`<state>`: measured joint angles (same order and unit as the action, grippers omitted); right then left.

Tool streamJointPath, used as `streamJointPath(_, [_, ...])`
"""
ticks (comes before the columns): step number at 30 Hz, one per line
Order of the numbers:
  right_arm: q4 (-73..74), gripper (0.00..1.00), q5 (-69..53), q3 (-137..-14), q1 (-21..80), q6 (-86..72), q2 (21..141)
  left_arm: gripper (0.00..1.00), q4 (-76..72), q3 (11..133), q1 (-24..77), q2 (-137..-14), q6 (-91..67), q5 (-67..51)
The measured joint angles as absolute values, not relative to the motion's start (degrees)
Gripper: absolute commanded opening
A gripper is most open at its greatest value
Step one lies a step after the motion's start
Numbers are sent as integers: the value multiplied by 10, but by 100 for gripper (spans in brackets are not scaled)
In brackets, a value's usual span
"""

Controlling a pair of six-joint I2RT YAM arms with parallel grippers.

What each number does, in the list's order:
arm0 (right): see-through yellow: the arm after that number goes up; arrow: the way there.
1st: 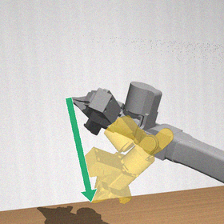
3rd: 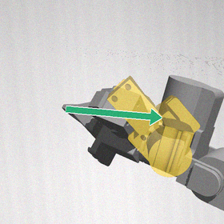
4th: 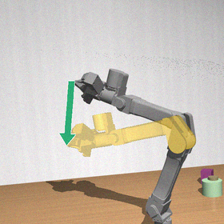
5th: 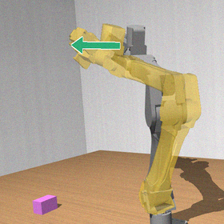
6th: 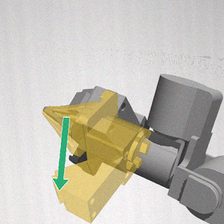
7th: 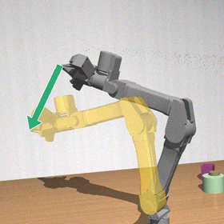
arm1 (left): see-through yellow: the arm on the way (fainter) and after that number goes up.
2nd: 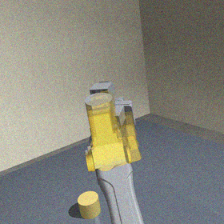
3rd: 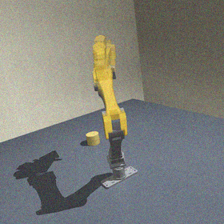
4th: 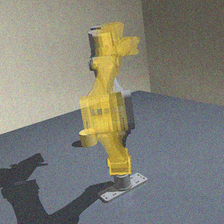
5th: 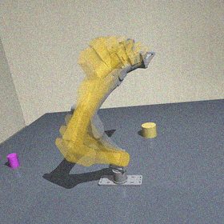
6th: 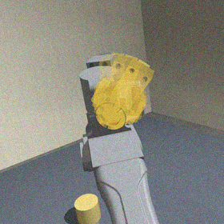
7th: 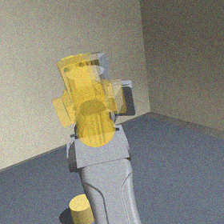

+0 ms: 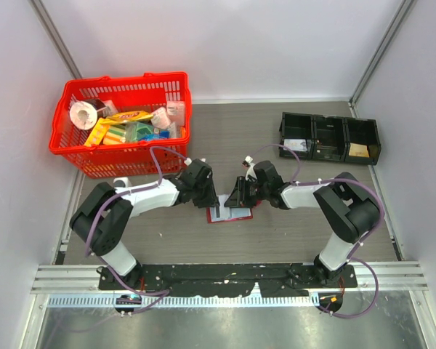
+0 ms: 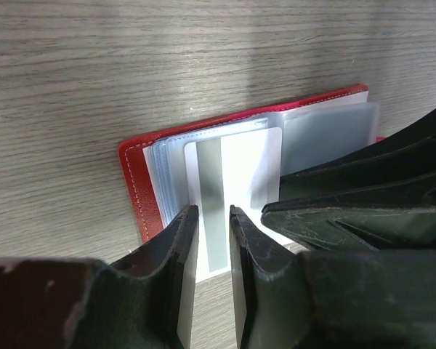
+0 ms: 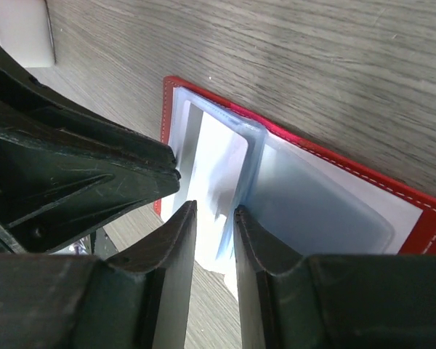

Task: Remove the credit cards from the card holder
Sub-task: Remove the credit card from the card holder.

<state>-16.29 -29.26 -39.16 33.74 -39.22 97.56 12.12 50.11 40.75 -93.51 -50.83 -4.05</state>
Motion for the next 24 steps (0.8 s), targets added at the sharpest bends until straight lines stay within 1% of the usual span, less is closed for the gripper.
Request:
streamJointPath(16, [-202, 27, -312, -379, 335, -432, 973, 27, 110, 489, 407, -927, -511, -39])
streamJointPath(21, [-266, 29, -328, -365, 332, -470, 989, 26, 100, 476, 405, -918, -512, -38])
streamJointPath(24, [-305, 28, -332, -361, 328, -489, 1012, 26, 99, 473, 404, -916, -512, -37])
